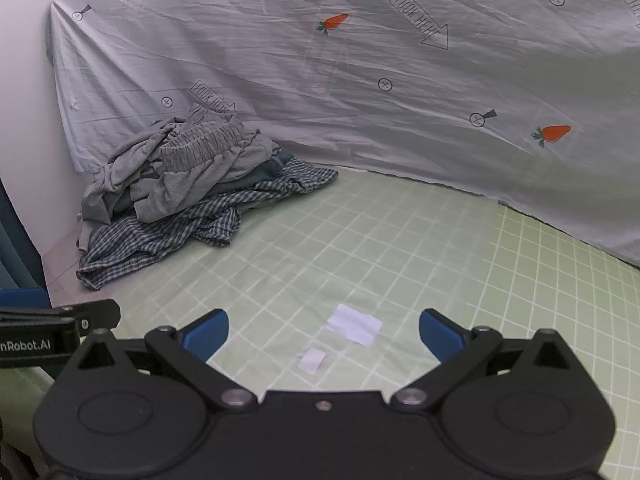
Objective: Fold clothes
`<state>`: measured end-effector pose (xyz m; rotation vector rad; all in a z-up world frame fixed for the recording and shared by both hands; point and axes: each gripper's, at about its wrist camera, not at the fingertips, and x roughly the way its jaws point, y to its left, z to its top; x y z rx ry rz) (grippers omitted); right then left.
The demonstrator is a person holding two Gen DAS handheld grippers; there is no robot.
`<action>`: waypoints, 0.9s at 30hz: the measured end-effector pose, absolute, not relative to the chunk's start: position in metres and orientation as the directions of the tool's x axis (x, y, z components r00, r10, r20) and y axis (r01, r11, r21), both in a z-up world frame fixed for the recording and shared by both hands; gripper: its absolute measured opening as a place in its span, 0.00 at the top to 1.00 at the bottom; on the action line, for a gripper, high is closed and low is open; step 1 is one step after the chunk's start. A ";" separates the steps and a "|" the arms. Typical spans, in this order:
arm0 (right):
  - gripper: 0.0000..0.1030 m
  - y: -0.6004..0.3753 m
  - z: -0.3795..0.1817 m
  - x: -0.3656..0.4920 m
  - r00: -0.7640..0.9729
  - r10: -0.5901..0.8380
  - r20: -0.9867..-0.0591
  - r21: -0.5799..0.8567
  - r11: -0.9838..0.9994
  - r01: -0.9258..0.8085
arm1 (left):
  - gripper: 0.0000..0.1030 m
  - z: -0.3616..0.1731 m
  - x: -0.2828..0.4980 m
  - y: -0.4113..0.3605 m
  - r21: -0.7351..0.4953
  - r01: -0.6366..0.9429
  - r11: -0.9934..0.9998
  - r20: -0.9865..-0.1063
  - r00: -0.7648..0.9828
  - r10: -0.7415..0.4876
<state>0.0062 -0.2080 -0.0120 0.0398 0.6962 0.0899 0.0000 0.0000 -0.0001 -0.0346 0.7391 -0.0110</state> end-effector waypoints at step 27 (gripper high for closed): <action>0.00 -0.211 -0.016 0.007 0.762 0.088 -0.642 0.061 0.996 -0.064 | 0.03 -0.004 0.002 -0.002 -0.035 -0.003 0.999 -0.681 0.732 -0.022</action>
